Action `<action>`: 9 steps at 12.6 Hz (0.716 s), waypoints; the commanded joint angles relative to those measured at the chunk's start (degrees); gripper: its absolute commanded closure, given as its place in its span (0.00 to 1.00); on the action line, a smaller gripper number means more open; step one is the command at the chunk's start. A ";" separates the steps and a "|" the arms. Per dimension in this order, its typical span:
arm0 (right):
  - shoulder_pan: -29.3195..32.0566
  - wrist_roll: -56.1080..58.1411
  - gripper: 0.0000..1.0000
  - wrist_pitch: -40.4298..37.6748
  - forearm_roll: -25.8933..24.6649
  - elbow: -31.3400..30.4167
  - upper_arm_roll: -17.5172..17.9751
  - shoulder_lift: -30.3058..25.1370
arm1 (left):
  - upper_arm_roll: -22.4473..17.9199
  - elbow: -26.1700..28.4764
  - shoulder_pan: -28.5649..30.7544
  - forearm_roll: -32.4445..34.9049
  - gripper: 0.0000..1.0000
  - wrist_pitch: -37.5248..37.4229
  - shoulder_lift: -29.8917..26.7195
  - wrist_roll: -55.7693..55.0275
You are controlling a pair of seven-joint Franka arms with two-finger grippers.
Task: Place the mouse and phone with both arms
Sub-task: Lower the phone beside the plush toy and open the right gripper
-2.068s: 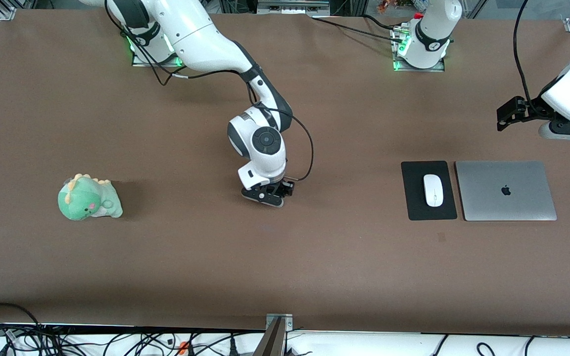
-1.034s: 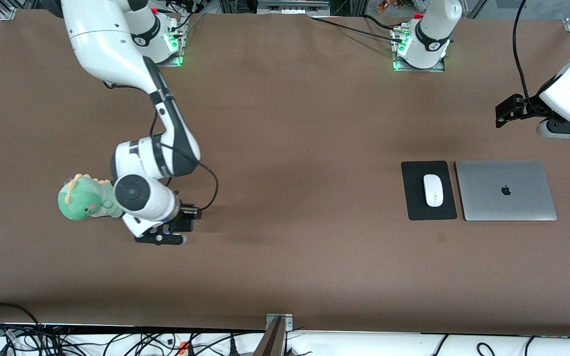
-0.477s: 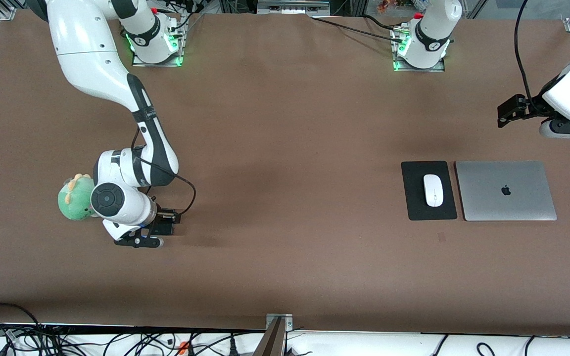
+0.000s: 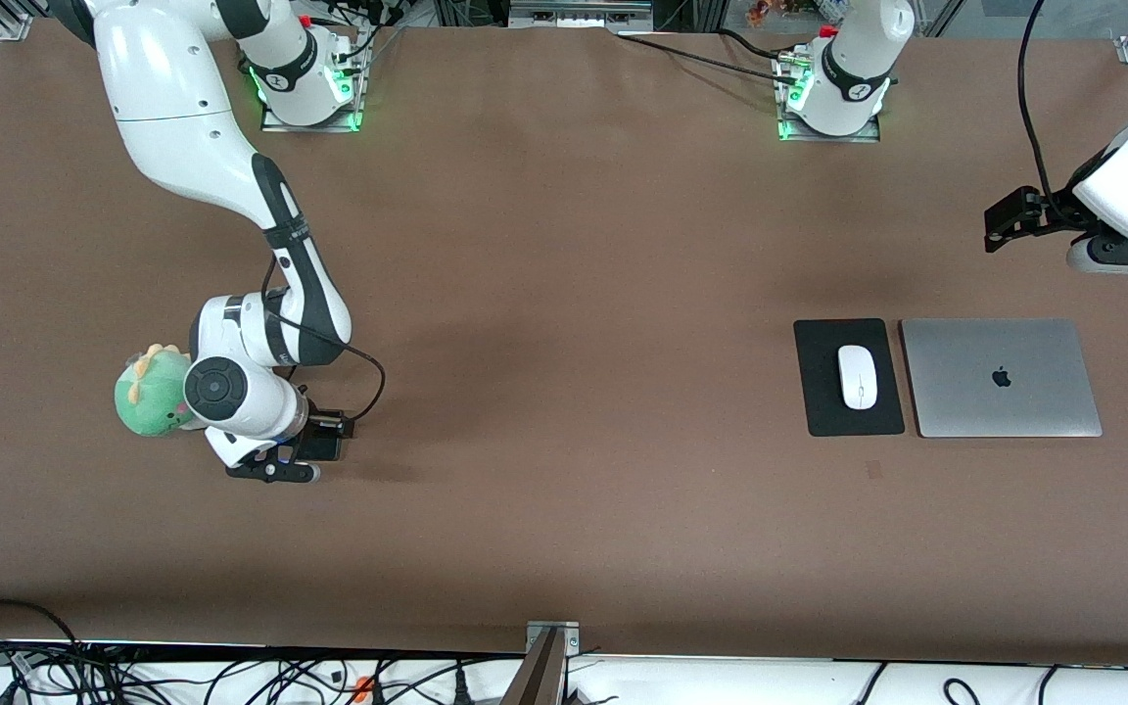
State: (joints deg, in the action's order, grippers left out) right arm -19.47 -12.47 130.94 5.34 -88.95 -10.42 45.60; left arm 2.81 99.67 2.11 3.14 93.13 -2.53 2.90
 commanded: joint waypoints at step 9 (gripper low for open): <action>1.01 1.05 0.00 -2.78 0.46 0.36 0.84 -11.48 | -0.70 0.00 0.79 -1.47 0.00 -1.99 -0.28 0.53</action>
State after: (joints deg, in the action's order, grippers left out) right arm -18.92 -12.42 130.43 5.34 -87.16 -10.13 38.61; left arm 2.26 99.67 2.51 3.14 91.84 -2.53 2.90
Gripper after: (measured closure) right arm 0.000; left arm 0.000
